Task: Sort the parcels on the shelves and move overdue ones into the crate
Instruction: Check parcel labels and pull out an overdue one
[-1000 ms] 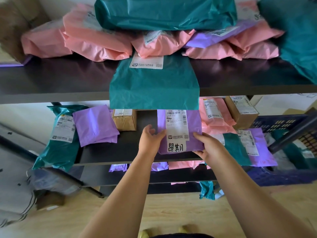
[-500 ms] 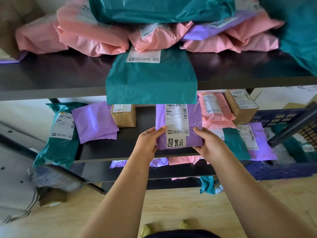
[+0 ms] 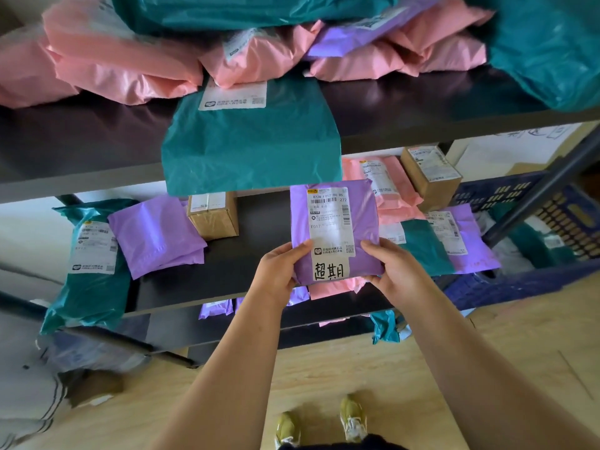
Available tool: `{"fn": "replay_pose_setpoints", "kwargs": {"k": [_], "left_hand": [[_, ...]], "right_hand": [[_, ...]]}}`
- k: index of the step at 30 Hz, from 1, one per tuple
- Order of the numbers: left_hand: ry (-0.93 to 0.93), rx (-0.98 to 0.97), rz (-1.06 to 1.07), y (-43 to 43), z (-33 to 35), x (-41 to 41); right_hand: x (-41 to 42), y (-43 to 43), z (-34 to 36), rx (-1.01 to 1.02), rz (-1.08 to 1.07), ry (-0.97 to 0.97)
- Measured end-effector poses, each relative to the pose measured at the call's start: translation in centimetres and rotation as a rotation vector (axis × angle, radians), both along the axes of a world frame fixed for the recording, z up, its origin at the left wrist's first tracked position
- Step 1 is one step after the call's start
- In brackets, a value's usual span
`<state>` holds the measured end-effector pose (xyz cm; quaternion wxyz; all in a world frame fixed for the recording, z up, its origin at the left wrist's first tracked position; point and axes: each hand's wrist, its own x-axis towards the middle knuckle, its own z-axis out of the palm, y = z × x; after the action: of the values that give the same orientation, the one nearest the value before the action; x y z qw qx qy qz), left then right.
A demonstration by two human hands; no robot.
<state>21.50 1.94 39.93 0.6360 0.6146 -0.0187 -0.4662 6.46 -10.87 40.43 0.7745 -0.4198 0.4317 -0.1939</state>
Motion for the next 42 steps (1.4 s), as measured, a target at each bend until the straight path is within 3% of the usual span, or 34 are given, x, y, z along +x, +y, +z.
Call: {"fn": "replay_pose_setpoints", "kwargs": {"k": [5,21,29,35,42], "left_hand": [[-0.003,0.023,-0.147,-1.5,-1.1,-2.3],[0.016,0.101,-0.574,-9.8,-4.5,-13.9],[0.018,0.079,-0.620,-17.5,-4.7,-22.2],[-0.048,0.165,-0.656,-23.2,-5.4,-29.3],[-0.076,0.238,-0.582,-27.8,-6.6,-34.2]], "right_hand": [[-4.2,0.4,-0.8,-0.020,-0.050,0.048],[-18.1,0.8,-4.6,0.093,-0.541,0.131],[-26.8,-5.9,-4.2,0.097,-0.616,0.147],[-34.1,-12.2,-4.6,0.107,-0.652,0.183],[-38.2,-18.7,-5.6,0.063,-0.550,0.255]]}}
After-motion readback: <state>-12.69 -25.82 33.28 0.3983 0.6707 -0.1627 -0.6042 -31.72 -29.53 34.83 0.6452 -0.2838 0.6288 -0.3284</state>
